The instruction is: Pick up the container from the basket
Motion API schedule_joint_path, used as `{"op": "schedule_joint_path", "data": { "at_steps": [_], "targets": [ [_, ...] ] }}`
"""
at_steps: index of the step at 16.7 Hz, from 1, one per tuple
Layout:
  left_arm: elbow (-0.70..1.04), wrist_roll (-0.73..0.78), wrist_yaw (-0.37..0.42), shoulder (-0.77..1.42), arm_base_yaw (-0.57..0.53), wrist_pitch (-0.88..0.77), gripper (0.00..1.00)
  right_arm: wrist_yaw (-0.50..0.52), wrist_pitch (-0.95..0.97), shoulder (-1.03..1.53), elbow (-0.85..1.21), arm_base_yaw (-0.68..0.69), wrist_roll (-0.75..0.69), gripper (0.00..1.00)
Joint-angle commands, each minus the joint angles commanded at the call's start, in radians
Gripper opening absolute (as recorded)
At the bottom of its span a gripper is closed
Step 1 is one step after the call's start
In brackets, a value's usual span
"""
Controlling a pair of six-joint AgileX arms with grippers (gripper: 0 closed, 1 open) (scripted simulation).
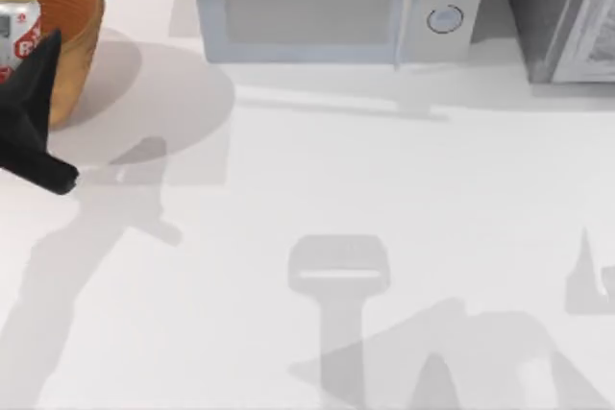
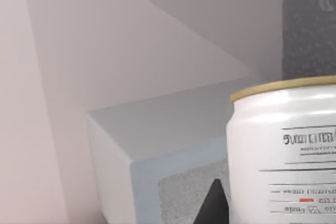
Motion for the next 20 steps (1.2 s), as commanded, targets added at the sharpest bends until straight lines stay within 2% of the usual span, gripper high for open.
{"op": "schedule_joint_path", "data": {
  "at_steps": [5,11,20],
  "targets": [
    [0.176,0.021,0.171,0.406,-0.013,0.223,0.0,0.0,0.0,0.0,0.0,0.0,0.0,1.0],
    [0.307,0.014,0.365,0.83,-0.033,0.42,0.0,0.0,0.0,0.0,0.0,0.0,0.0,1.0],
    [0.498,-0.008,0.741,1.4,-0.124,0.728,0.0,0.0,0.0,0.0,0.0,0.0,0.0,1.0]
  ]
}}
